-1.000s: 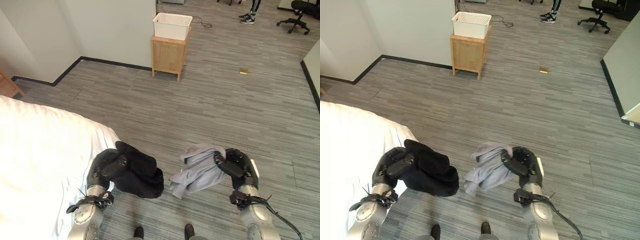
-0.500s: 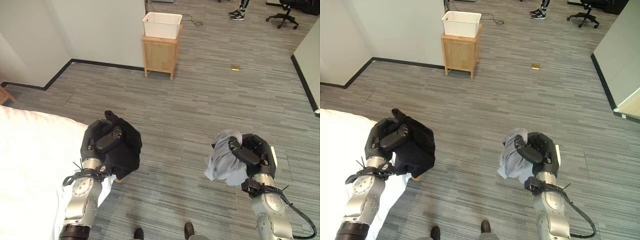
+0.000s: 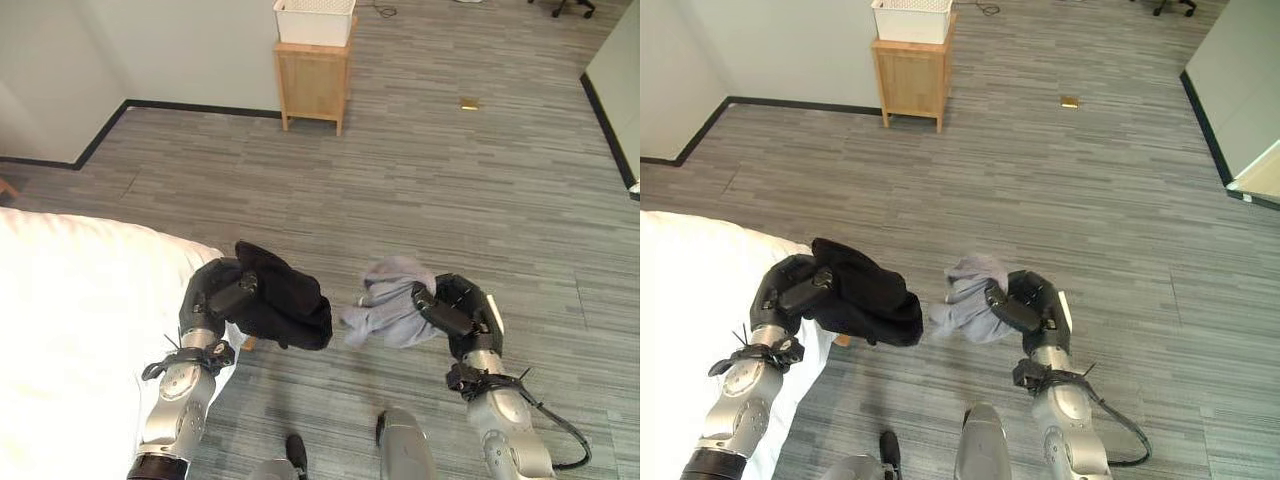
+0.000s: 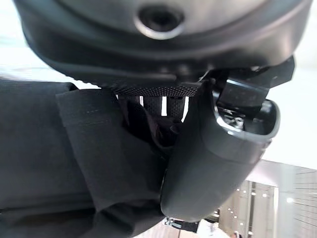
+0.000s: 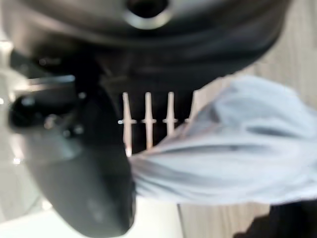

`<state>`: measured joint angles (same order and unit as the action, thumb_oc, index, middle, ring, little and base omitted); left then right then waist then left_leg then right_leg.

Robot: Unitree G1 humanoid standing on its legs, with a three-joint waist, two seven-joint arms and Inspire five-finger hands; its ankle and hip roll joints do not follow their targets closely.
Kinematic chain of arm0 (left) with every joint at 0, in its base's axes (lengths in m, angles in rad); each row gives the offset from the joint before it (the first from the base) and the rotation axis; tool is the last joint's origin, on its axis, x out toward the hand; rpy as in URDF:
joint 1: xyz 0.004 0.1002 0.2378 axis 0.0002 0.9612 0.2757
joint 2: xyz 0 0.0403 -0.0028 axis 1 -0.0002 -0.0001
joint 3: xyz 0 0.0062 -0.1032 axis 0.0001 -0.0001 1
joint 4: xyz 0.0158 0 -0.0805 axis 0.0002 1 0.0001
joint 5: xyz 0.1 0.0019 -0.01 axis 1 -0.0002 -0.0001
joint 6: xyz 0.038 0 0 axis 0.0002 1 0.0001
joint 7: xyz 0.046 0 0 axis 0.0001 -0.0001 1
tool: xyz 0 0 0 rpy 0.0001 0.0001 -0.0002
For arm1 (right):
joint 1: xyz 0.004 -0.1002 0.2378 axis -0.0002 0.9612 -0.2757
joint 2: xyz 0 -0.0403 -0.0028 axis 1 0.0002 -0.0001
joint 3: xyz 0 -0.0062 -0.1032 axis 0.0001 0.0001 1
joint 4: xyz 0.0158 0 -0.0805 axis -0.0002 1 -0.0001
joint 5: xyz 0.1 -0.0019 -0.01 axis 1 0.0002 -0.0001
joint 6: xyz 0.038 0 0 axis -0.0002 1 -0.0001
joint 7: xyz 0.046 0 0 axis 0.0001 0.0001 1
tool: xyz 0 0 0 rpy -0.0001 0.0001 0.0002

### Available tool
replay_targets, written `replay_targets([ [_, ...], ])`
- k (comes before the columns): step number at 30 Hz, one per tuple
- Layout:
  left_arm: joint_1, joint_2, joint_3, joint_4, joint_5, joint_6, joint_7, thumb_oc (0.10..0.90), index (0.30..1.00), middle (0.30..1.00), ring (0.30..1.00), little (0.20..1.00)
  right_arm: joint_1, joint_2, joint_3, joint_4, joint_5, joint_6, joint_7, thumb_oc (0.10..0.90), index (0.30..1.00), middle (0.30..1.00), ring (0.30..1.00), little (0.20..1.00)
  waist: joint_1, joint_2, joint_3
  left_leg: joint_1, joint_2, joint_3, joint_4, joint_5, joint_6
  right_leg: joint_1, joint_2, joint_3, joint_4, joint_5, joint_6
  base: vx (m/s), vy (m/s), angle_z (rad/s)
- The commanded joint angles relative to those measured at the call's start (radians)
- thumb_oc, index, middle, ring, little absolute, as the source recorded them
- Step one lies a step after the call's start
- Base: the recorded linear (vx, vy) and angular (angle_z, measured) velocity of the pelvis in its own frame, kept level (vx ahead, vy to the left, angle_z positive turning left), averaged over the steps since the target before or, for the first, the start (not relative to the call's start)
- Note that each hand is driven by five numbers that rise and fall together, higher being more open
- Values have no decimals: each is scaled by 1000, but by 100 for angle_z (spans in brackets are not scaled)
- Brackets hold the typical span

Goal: Pick up bed clothes into laundry basket.

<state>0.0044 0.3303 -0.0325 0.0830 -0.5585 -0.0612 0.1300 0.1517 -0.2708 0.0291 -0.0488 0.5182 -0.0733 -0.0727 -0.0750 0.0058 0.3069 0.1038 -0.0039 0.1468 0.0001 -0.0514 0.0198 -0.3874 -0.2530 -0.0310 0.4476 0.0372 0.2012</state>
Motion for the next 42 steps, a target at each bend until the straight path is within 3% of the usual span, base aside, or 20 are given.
replay_targets([
  [1,-78,63,48,-114,7,-128,-24,400,300,300,300,300,-102,9,-78,-101,50,-123,0,400,300,300,300,300,-37,-28,-68,124,57,-66,-73,-77,-73,47,-21,-21,-248,82,33,448,-177,31],
  [4,-65,56,68,-107,2,-136,-25,400,300,300,300,300,-108,10,-63,-104,57,-123,12,400,300,300,300,300,-62,-35,-79,212,92,-81,-79,-134,-106,38,-28,-98,-392,132,49,477,-219,31],
  [7,-49,48,72,-104,-8,-136,-27,400,300,300,300,300,-112,-8,-49,-100,59,-118,30,400,300,300,300,300,-60,-43,-108,241,123,-103,-36,-177,-126,51,-36,-125,-388,135,45,412,-241,38],
  [9,-30,23,71,-99,-20,-140,-38,400,300,300,300,300,-138,-47,-28,-58,55,-115,30,400,300,300,300,300,-60,-17,-132,203,201,-128,199,1,-173,87,17,-137,-311,105,-12,507,-392,49],
  [10,-32,15,74,-94,-39,-139,-35,400,300,300,300,300,-151,-61,-28,-62,76,-112,36,400,300,300,300,300,-58,-26,-135,120,228,-129,386,140,-176,121,21,-177,-296,68,-56,504,-462,23],
  [11,-32,6,67,-94,-56,-136,-38,400,300,300,300,300,-152,-73,-29,-64,99,-118,24,400,300,300,300,300,-39,-47,-120,22,224,-132,568,196,-168,178,31,-177,-311,40,-91,492,-551,20],
  [13,-20,3,66,-100,-72,-132,-53,400,300,300,300,300,-151,-93,-34,-58,116,-121,38,400,300,300,300,300,16,-104,-83,-155,100,-188,904,163,-147,277,40,-168,-355,3,-145,409,-527,-1],
  [15,-19,-2,68,-103,-71,-131,-44,400,300,300,300,300,-147,-105,-59,-52,112,-120,14,400,300,300,300,300,49,-115,-59,-274,90,-145,987,111,-141,359,49,-170,-389,-26,-151,397,-332,-19],
  [18,-18,-17,64,-81,-80,-124,-49,400,300,300,300,300,-151,-101,-81,-50,126,-119,7,400,300,300,300,300,93,-105,-71,-402,26,-102,862,85,-141,450,73,-160,-435,-55,-139,485,-138,-23],
  [21,-12,-15,80,-90,-91,-141,-48,400,300,300,300,300,-148,-88,-99,-48,129,-143,0,400,300,300,300,300,129,-65,-96,-418,87,-84,492,130,-131,536,116,-148,-469,-116,-121,543,17,-20],
  [22,-10,-16,79,-90,-91,-141,-48,400,300,300,300,300,-147,-89,-99,-47,129,-144,0,400,300,300,300,300,132,-69,-94,-404,84,-79,479,130,-133,543,113,-145,-472,-119,-122,643,88,-63],
  [23,3,-20,87,-106,-80,-144,-49,400,300,300,300,300,-133,-82,-99,-45,114,-149,-2,400,300,300,300,300,157,-44,-109,-373,94,-101,226,163,-116,596,143,-133,-480,-165,-114,690,129,-42],
  [25,16,-23,116,-137,-66,-154,-28,400,300,300,300,300,-133,-96,-95,-38,93,-147,2,400,300,300,300,300,192,-27,-136,-398,116,-97,-34,248,-145,706,144,-130,-498,-235,-91,871,118,-32],
  [28,31,-15,172,-179,-75,-165,-4,400,300,300,300,300,-142,-95,-92,-59,61,-121,12,400,300,300,300,300,206,-28,-180,-402,127,-2,-13,291,-131,771,126,-117,-479,-278,-76,648,95,-26],
  [31,44,-3,185,-199,-58,-164,-10,400,300,300,300,300,-147,-73,-83,-65,42,-124,20,400,300,300,300,300,230,-47,-204,-402,98,17,49,283,-100,759,76,-119,-377,-254,-47,569,158,-25],
  [32,50,8,186,-212,-37,-158,-13,400,300,300,300,300,-158,-54,-75,-56,42,-126,15,400,300,300,300,300,241,-69,-219,-387,72,27,57,260,-76,721,43,-113,-271,-179,-23,380,185,-21],
  [33,56,20,200,-234,-13,-154,-6,400,300,300,300,300,-178,-27,-59,-58,101,-139,28,400,300,300,300,300,256,-85,-218,-377,47,44,78,223,-39,688,10,-84,-86,-16,7,472,251,-25],
  [35,65,36,219,-250,-23,-163,-3,400,300,300,300,300,-194,-15,-36,-68,78,-125,41,400,300,300,300,300,241,-56,-188,-270,32,43,53,173,-3,537,-9,-97,146,91,16,483,315,-15],
  [38,63,54,229,-257,-32,-166,1,400,300,300,300,300,-209,-17,-10,-59,32,-113,24,400,300,300,300,300,201,-23,-162,-136,22,17,29,96,22,392,-33,-143,249,46,-14,559,218,-3],
  [42,58,45,210,-256,-64,-161,-17,400,300,300,300,300,-216,-7,-13,-54,60,-110,28,400,300,300,300,300,165,-15,-139,-31,16,-44,12,27,1,273,-67,-215,23,-16,-44,506,-58,48],
])
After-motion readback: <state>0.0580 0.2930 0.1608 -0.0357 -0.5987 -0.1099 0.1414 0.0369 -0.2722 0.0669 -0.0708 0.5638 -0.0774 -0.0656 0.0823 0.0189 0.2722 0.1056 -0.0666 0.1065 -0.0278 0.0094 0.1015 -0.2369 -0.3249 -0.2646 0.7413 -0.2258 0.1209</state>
